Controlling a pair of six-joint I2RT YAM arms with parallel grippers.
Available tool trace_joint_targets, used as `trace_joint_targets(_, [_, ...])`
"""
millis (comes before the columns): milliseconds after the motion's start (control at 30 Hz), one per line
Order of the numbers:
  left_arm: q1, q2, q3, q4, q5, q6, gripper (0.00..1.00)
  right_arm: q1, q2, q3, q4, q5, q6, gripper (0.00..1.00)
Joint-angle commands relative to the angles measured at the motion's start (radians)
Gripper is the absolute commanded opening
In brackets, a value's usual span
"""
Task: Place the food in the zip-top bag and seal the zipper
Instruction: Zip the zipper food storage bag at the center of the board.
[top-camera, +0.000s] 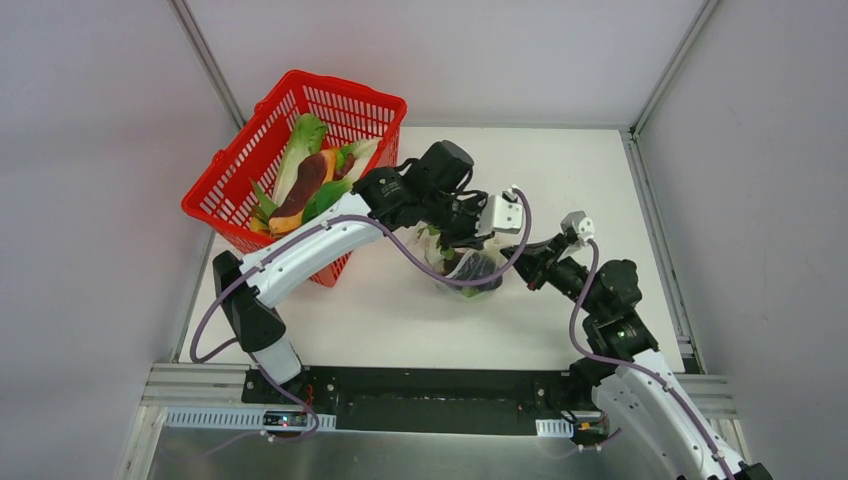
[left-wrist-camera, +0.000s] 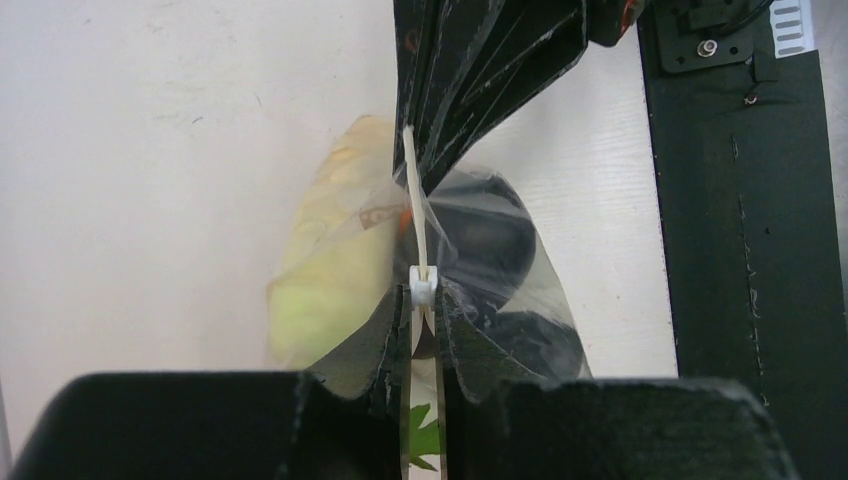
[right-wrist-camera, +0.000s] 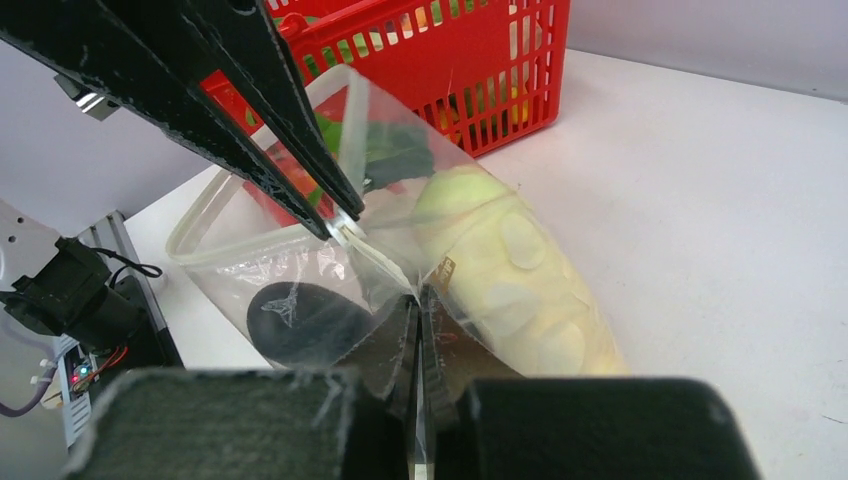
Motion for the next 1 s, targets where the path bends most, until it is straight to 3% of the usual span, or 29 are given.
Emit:
trace_joint_targets(0, [0.033, -0.114, -0.063, -0.026, -0.042, -0.049, 0.00, -0.008, -0.039, 0.003, 0.068, 0.087, 0.001, 0.00])
trace_joint_targets(200, [0.043, -0.178, -0.114, 0.112, 0.004, -0.116, 0.00, -0.009, -0.014, 0.051, 0.035, -0.083, -0.016, 0.00])
trace_joint_targets(267, [0.042, -0.178, -0.097, 0.134, 0.046, -0.137, 0.00, -0.008, 0.008, 0.088, 0.003, -0.123, -0.020, 0.15])
trace_joint_targets(333, [0.042, -0.165, -0.068, 0.119, 0.077, -0.142, 0.00, -0.009, 0.027, 0.130, -0.050, -0.135, -0.039, 0.44])
trace_joint_targets(467, [0.043, -0.133, -0.016, 0.044, 0.117, -0.113, 0.00, -0.008, 0.039, 0.179, -0.083, -0.132, -0.068, 0.59])
trace_joint_targets(667, [0.040, -0.116, 0.001, -0.005, 0.172, -0.087, 0.00, -0.008, 0.133, 0.247, -0.144, -0.267, -0.142, 0.63])
trace_joint_targets(967, [0.041, -0.095, 0.015, -0.045, 0.195, -0.059, 0.00, -0.008, 0.225, 0.268, -0.124, -0.326, -0.208, 0.65])
